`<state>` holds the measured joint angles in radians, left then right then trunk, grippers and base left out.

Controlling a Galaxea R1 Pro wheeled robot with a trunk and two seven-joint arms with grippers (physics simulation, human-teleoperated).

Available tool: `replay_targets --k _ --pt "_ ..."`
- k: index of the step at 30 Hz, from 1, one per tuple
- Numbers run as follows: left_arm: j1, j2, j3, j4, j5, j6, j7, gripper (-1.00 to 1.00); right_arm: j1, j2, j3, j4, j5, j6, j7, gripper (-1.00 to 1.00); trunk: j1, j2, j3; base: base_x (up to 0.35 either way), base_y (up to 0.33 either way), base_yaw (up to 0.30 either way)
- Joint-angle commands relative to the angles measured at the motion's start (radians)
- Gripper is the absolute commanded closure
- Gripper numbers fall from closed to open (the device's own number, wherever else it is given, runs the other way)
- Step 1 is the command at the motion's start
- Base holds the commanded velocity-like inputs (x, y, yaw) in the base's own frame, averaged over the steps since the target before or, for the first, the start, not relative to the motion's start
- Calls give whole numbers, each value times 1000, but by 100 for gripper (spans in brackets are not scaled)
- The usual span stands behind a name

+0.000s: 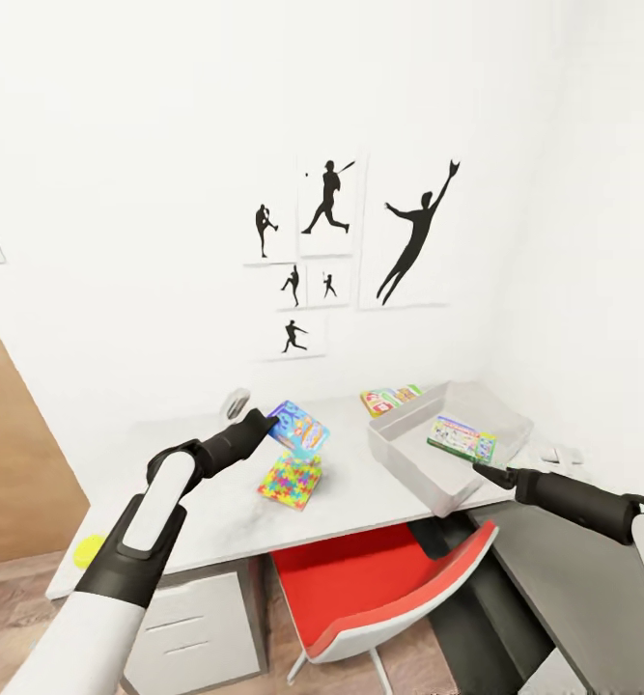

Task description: Put all the toys in the child's room - the three board games (two on the bed and one on the table), the two jigsaw puzzles on the table, and the tennis ball on the table - inside the toy box on the table in the child's room.

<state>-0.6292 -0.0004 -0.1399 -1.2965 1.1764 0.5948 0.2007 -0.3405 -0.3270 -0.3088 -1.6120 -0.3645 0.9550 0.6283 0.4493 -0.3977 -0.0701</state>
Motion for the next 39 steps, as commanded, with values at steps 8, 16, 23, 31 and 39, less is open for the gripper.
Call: replay_targets --k 8,16,23,31,39 --pt "5 4 0 -17 25 4 8 100 -2 -1 -1 0 3 7 5 -100 1 -2 5 0 0 -243" --pt "-1 2 0 -1 25 39 3 100 -2 -5 -1 0 3 7 5 -100 1 -2 13 0 0 -243" --pt "-5 -1 -2 16 27 72 4 100 -2 -6 -1 0 3 7 5 -100 1 -2 18 0 0 -188" --pt "-3 -2 -10 6 22 82 -17 100 -2 -6 -1 0 3 6 4 -100 1 -2 20 2 2 -44" --pt "-2 1 -59 1 16 82 -63 100 -1 -4 -1 0 3 4 4 -100 1 -2 20 93 128 -9"
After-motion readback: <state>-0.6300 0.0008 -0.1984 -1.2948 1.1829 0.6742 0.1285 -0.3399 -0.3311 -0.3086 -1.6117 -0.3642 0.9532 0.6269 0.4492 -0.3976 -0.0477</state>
